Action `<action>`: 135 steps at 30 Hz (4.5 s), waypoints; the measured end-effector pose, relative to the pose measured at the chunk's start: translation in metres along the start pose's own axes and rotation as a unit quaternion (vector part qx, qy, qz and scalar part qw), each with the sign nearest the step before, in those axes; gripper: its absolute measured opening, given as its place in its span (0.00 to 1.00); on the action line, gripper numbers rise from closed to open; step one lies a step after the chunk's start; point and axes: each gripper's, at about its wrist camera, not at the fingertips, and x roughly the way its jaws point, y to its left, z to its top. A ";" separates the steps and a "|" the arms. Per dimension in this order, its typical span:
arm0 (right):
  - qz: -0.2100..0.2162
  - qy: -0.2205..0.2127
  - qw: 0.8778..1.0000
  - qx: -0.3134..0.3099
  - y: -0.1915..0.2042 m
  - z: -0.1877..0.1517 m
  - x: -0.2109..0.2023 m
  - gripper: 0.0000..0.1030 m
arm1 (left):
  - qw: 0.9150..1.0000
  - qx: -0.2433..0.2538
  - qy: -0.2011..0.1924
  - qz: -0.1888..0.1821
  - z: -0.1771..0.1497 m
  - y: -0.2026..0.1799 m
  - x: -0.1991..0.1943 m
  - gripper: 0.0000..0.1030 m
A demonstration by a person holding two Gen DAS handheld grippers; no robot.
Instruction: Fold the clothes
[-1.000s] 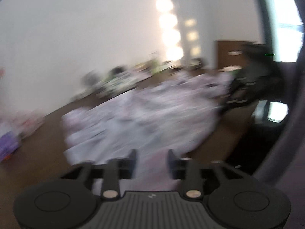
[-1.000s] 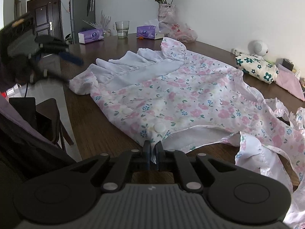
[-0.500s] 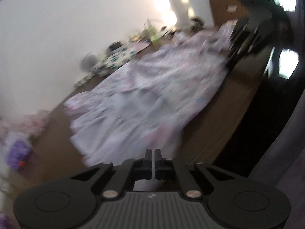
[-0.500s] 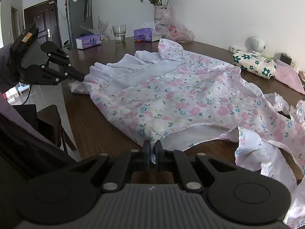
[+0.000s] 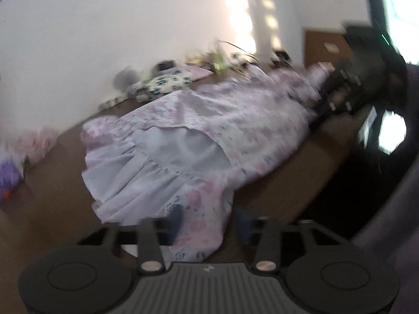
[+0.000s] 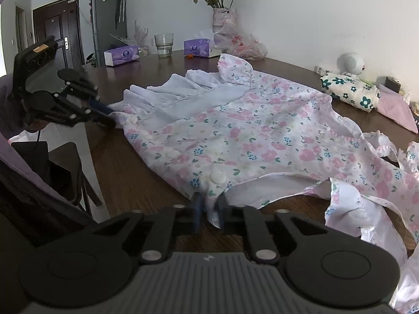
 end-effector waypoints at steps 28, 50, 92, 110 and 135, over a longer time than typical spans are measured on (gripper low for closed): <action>-0.091 0.002 0.986 0.138 -0.075 0.066 0.050 0.00 | 0.996 0.013 -0.073 0.047 0.096 0.080 0.092 0.00; -0.185 -0.043 0.965 0.180 -0.079 0.048 0.023 0.52 | 0.950 -0.232 -0.012 0.207 0.064 0.077 0.093 0.03; -0.129 0.016 0.983 0.127 -0.041 0.044 0.033 0.28 | 0.938 -0.225 0.055 0.256 0.061 0.012 0.129 0.58; -0.170 -0.008 0.973 0.154 -0.096 0.091 0.053 0.33 | 0.956 -0.229 0.079 0.167 0.096 0.038 0.171 0.63; -0.038 -0.059 0.982 0.177 -0.146 0.144 0.077 0.01 | 0.962 -0.243 0.075 0.097 0.150 0.191 0.188 0.00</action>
